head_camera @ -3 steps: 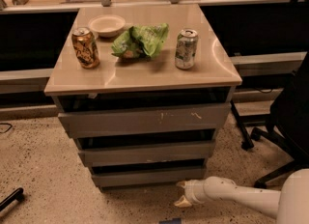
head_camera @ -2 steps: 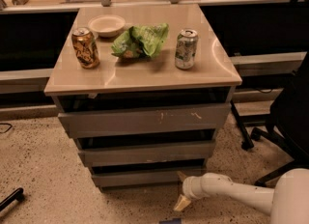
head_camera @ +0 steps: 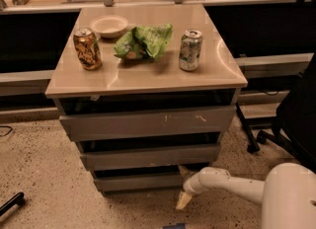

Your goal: Open bottom drawer

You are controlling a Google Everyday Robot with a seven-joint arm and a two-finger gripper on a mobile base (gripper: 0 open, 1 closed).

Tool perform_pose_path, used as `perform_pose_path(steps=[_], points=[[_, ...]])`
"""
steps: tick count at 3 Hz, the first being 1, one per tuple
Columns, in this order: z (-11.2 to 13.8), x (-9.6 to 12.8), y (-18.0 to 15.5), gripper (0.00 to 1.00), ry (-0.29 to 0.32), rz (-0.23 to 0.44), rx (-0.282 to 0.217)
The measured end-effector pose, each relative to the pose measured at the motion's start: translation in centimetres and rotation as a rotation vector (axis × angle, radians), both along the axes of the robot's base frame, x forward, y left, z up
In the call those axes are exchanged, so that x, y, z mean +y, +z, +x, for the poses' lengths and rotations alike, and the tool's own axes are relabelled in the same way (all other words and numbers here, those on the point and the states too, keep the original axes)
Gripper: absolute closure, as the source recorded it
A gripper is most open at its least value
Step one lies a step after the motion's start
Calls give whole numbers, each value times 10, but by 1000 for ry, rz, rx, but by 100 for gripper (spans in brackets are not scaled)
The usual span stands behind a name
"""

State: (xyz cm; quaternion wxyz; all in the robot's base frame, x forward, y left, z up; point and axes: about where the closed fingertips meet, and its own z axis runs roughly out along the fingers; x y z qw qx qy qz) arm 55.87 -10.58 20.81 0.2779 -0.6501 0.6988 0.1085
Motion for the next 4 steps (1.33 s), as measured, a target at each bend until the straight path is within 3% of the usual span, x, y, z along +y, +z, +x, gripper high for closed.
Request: perform_pose_path(steps=[2, 4], points=[[23, 17, -19, 0, 51, -62, 49], [27, 20, -30, 0, 58, -97, 84]])
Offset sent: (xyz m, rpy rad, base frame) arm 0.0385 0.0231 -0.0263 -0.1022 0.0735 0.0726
